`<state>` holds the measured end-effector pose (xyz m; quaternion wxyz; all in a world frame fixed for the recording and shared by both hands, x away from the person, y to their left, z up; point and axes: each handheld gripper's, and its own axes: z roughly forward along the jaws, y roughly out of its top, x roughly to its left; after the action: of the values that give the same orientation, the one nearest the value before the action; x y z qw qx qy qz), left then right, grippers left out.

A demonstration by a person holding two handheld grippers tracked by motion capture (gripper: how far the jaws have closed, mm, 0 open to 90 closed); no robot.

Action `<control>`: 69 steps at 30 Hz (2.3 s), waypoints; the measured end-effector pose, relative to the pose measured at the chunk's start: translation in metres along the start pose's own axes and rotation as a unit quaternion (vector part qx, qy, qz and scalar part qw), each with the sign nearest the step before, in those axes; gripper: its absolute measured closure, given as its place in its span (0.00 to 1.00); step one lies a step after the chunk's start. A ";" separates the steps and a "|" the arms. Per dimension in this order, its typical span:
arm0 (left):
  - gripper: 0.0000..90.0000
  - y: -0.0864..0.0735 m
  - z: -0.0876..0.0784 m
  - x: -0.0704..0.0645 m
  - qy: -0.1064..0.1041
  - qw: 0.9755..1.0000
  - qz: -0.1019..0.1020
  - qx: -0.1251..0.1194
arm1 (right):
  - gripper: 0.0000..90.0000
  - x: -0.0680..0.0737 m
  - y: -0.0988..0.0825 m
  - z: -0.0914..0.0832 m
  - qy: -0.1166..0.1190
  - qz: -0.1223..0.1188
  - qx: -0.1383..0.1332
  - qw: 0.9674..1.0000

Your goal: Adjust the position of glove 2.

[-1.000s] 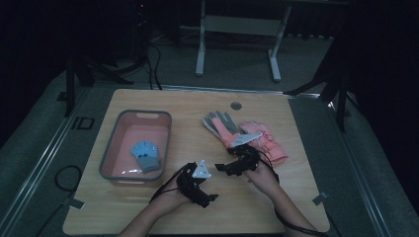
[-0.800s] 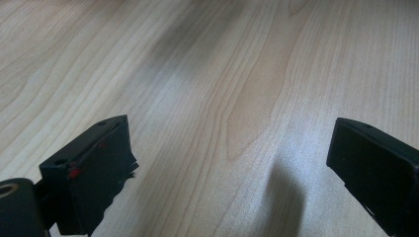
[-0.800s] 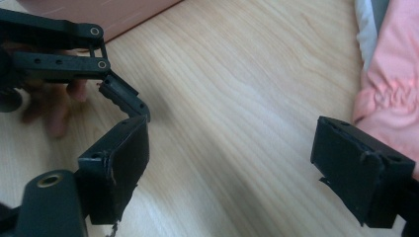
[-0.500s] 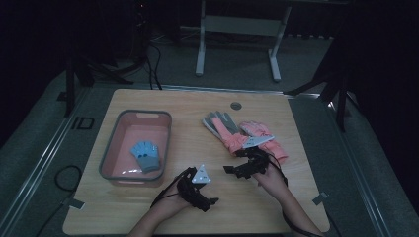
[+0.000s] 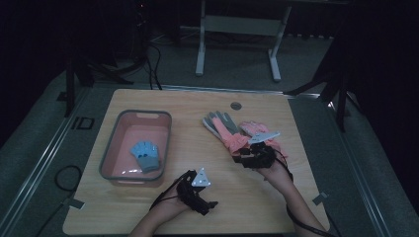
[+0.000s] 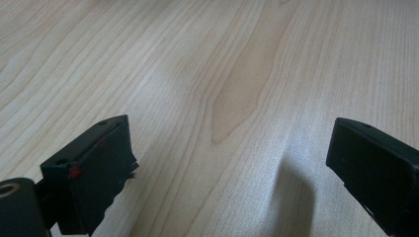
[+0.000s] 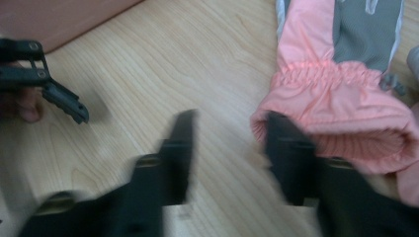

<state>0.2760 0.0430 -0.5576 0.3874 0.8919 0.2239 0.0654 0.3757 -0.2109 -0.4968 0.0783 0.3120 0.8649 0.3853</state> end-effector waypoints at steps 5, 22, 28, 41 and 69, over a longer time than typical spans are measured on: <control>0.05 0.000 0.000 0.000 -0.002 1.000 0.003 0.001 | 0.75 -0.015 0.016 -0.002 -0.026 -0.004 -0.008 1.000; 0.05 -0.003 -0.003 0.001 -0.002 1.000 0.003 -0.012 | 0.65 -0.075 0.057 0.050 -0.079 0.019 0.022 0.996; 0.05 -0.003 -0.002 0.000 -0.002 1.000 0.006 -0.010 | 0.66 -0.080 0.062 0.073 -0.082 0.004 0.042 0.996; 0.05 -0.004 -0.001 0.001 -0.003 1.000 0.005 -0.011 | 0.95 -0.072 0.057 0.090 -0.097 0.006 0.064 0.993; 0.05 -0.005 -0.004 0.003 0.018 1.000 0.009 -0.023 | 0.99 0.032 0.032 0.017 -0.183 0.174 -0.054 0.966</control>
<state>0.2753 0.0500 -0.5585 0.4034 0.8833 0.2214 0.0897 0.3722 -0.1656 -0.4822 0.1830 0.5184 0.7463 0.3753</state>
